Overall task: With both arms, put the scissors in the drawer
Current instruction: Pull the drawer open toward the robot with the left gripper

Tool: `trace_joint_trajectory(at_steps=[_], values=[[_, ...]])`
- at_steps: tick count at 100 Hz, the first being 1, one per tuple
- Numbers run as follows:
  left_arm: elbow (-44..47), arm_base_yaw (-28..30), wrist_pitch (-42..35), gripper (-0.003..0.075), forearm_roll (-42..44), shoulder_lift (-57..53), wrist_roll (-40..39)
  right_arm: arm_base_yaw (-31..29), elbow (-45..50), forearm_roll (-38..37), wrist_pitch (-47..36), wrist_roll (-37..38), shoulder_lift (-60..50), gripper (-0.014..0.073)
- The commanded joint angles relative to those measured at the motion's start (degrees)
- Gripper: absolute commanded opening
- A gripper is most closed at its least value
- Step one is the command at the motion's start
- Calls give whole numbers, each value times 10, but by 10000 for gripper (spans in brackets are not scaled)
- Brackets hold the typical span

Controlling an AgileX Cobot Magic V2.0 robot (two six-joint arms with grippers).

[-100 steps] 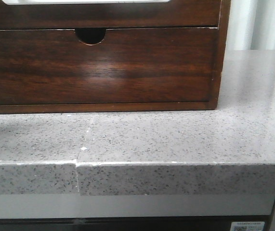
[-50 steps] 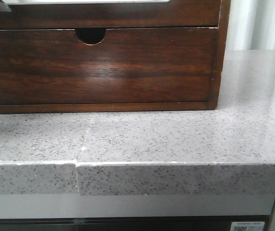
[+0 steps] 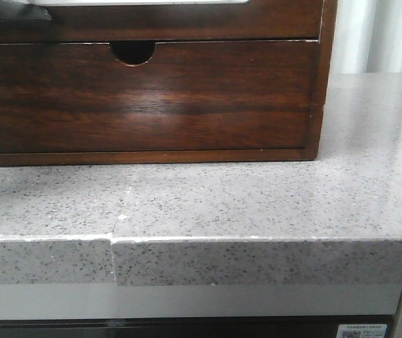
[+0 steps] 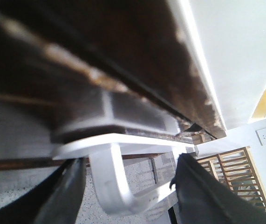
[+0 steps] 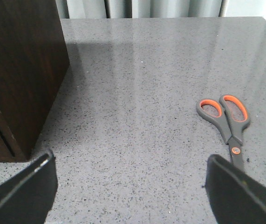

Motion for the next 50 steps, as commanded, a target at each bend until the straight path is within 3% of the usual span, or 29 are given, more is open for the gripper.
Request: trace_joint_trajectory(at_steps=[1,10,29,50], values=[[-20,-2,21,384,-58,-9,8,-2,-17,-1,-47,-7,7,583],[-20,-2,16,353,-57,-9,8,-2,-17,-1,-47,-7,7,583],[-20,-2,9,195,-57,-9,8,-2,-17,-1,-46,-7,7,583],[-20,-2,19,85,-45,-9,8,-2,-17,-1,-46,-7,7,583]])
